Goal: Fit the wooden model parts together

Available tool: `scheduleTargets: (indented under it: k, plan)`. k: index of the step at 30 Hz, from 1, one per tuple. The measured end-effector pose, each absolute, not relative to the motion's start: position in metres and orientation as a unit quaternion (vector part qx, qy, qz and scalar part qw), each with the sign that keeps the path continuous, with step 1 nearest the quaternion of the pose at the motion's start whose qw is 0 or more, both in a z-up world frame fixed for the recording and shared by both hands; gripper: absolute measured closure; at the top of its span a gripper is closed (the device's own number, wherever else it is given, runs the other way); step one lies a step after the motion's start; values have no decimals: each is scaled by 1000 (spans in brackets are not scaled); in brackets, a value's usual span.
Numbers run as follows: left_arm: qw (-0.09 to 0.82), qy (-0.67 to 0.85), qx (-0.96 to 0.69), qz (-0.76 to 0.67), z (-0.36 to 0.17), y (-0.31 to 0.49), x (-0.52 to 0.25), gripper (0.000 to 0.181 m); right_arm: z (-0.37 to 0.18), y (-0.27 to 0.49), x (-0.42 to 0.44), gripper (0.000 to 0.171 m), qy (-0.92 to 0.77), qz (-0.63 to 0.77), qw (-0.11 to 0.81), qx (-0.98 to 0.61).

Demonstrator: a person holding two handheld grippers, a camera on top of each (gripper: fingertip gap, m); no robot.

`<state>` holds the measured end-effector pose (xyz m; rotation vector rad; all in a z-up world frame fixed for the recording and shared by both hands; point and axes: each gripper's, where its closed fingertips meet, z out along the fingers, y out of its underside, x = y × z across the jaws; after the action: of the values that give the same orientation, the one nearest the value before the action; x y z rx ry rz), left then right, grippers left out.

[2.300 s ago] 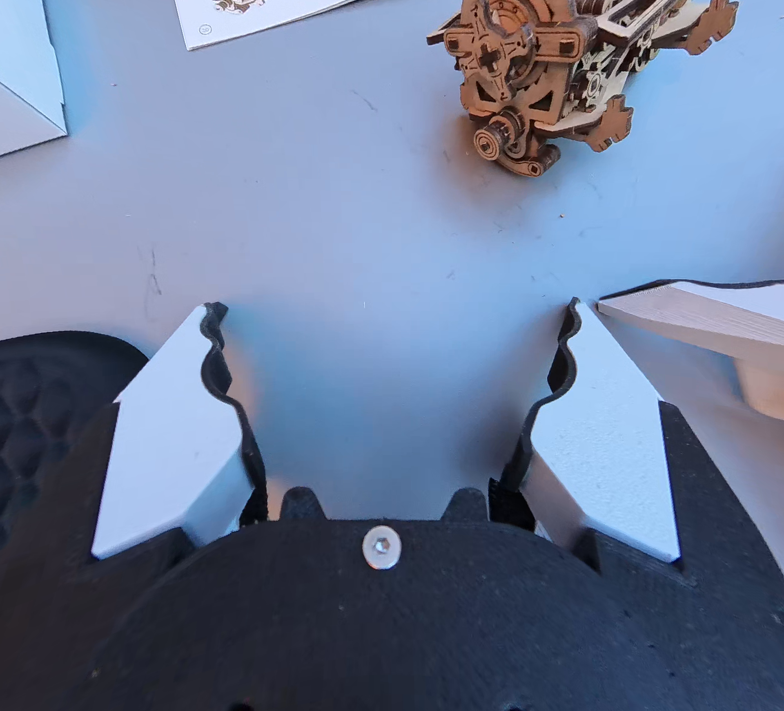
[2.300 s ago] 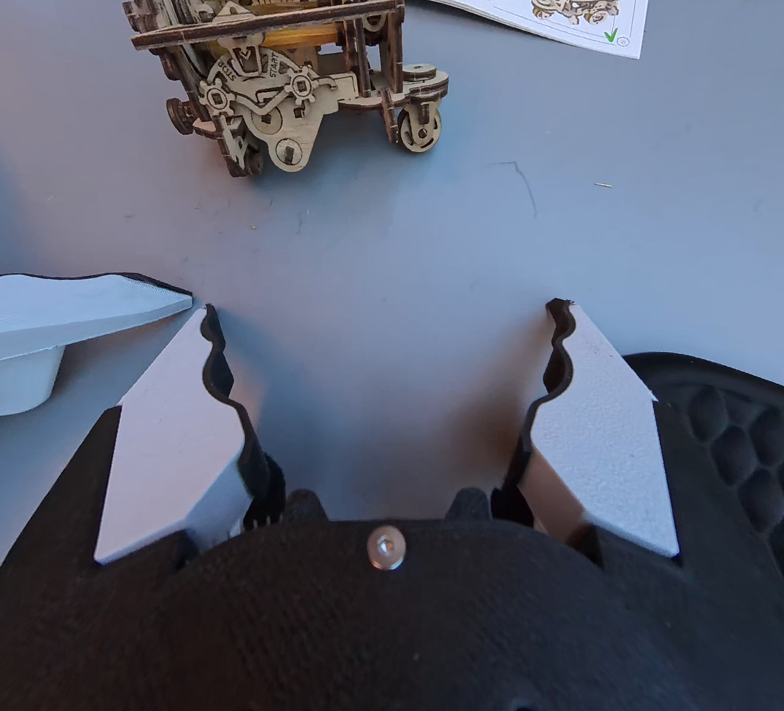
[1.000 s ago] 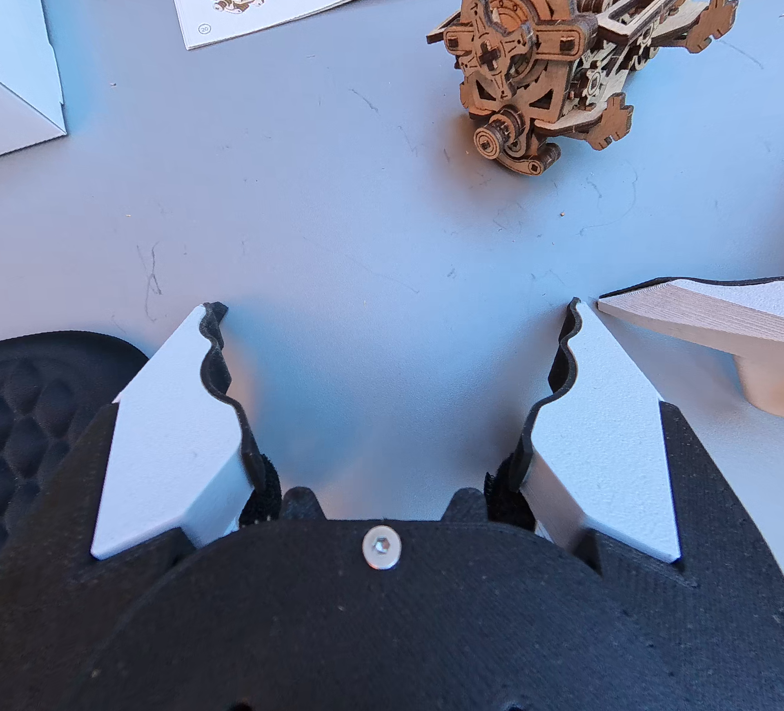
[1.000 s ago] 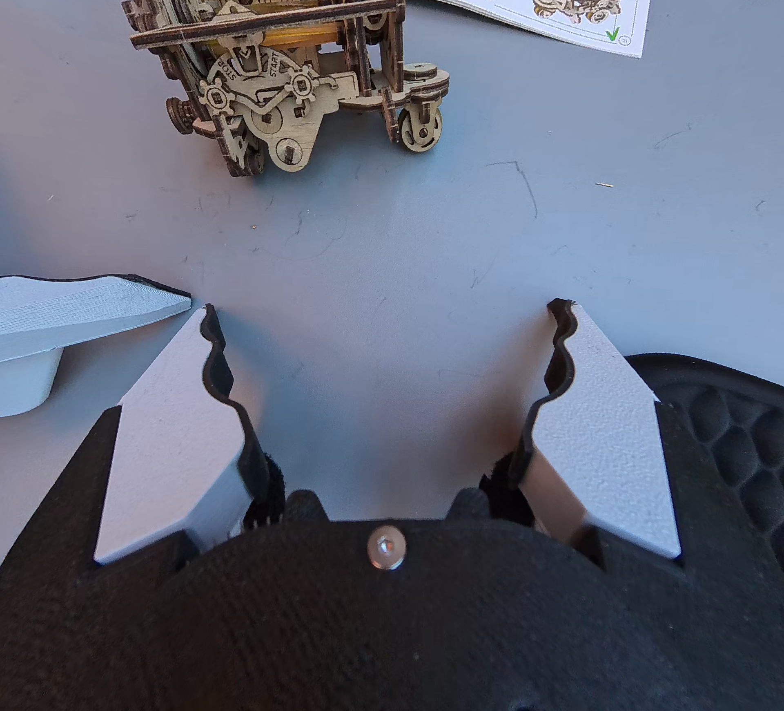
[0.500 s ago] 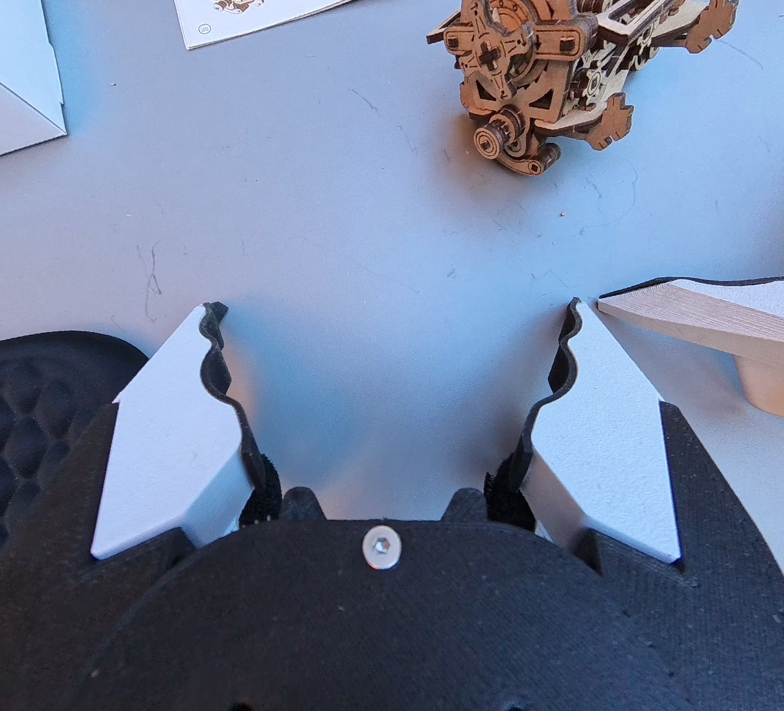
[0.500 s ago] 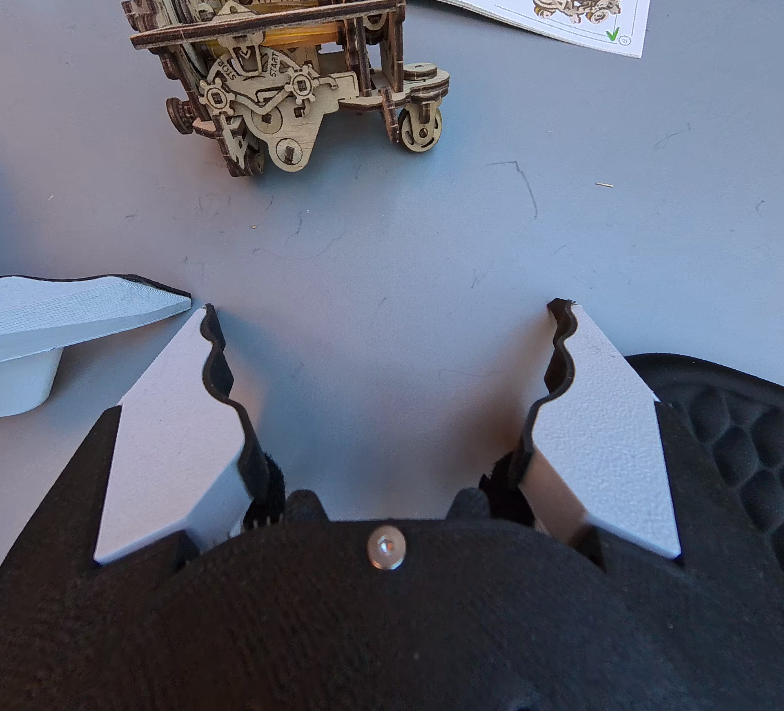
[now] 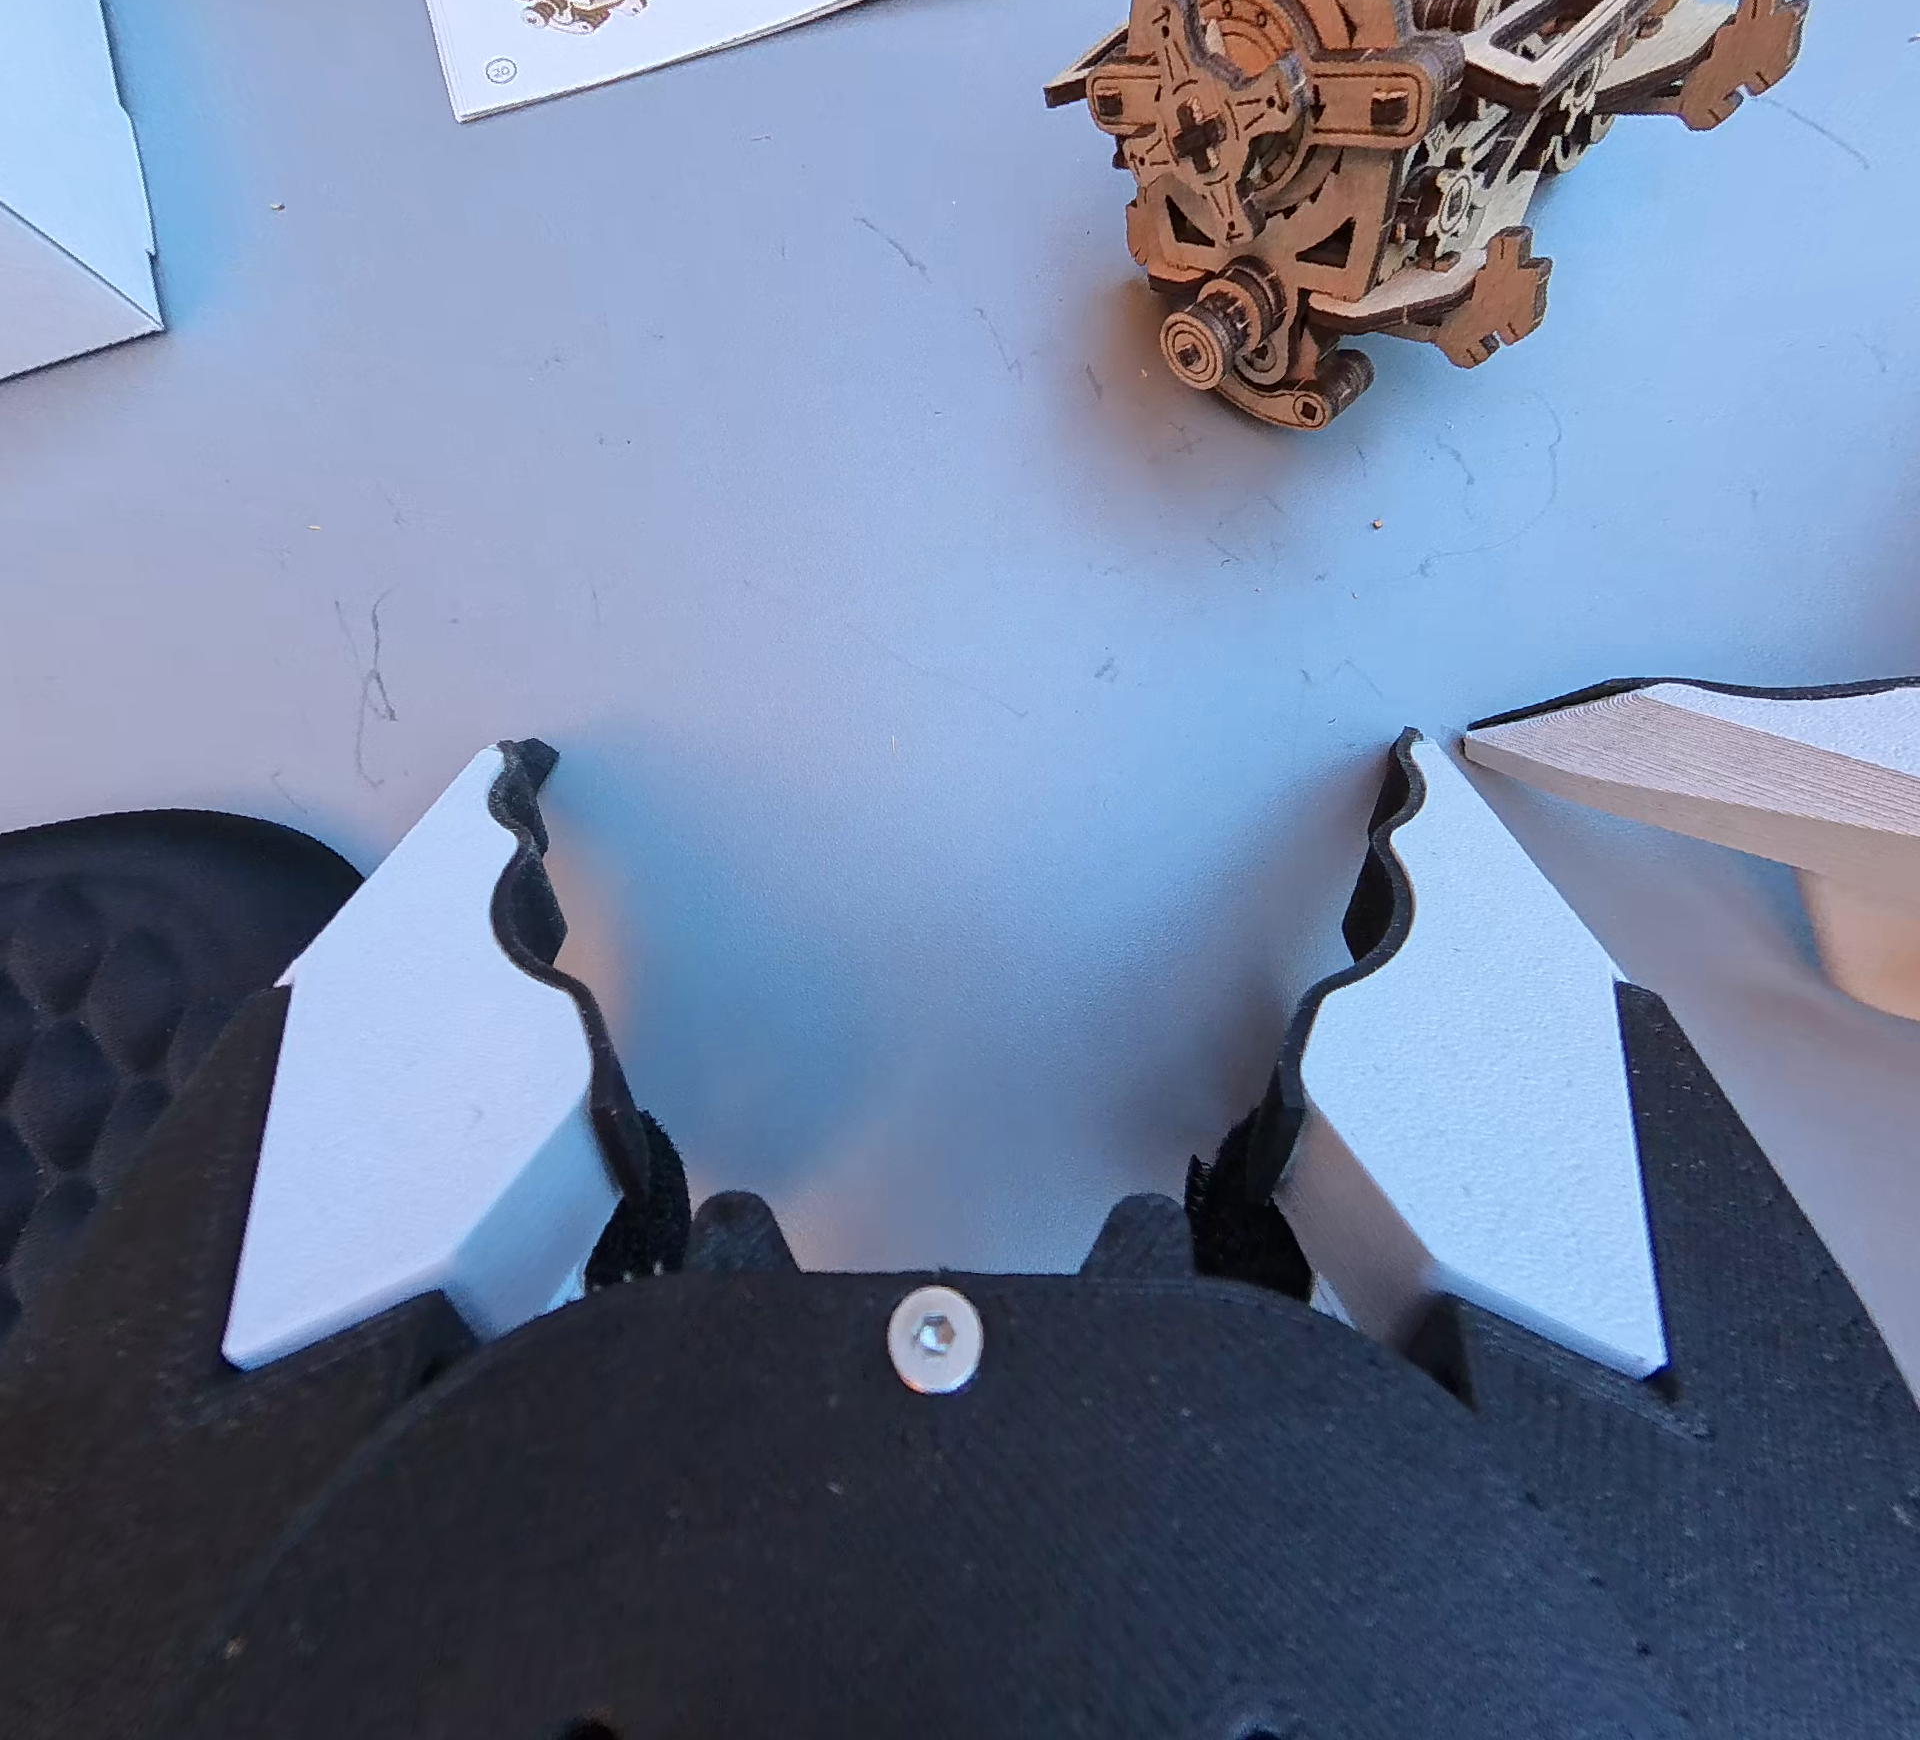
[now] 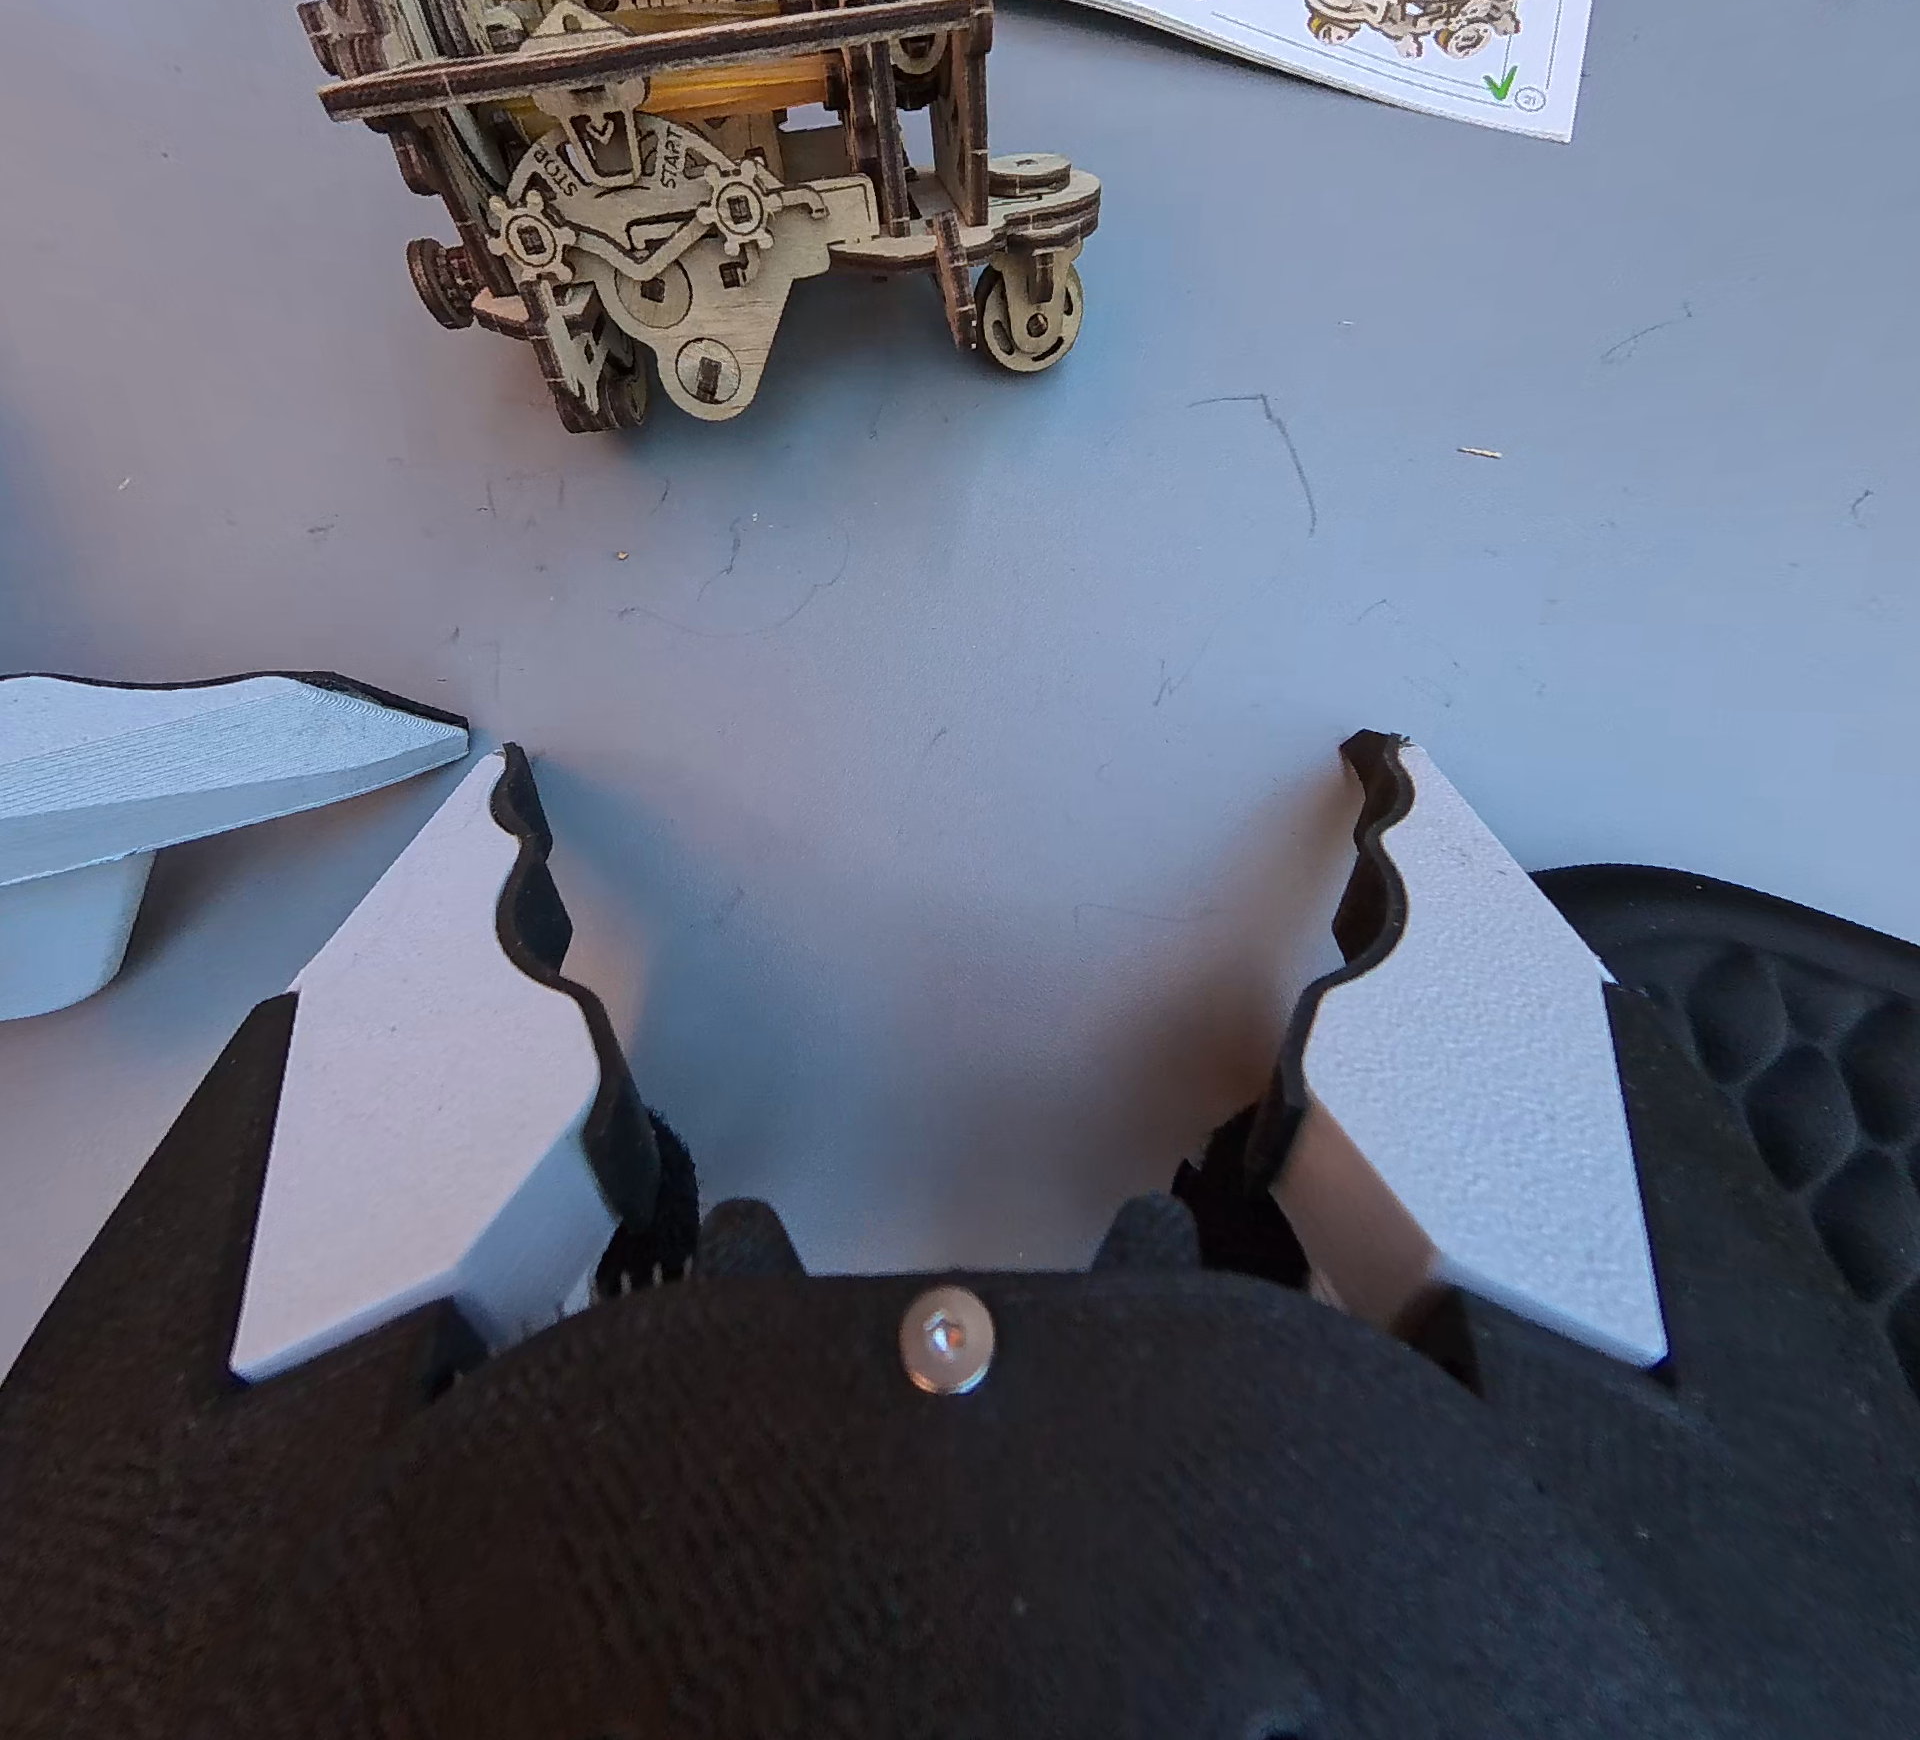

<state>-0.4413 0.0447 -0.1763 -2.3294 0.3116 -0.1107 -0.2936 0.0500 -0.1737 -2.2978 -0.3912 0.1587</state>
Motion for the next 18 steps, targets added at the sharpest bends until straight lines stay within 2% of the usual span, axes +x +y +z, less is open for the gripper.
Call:
scheduleTargets:
  k: [3,12,18]
  plan:
    - [380,132,-914,-47,-177,45,-440,23,-174,50,-293,21,-154,63,392,-905]
    - [380,138,-913,-49,-178,45,-440,23,-174,50,-293,21,-154,62,392,-905]
    - [377,194,-903,-73,-177,51,-443,23,-174,54,-296,20,-180,75,390,-900]
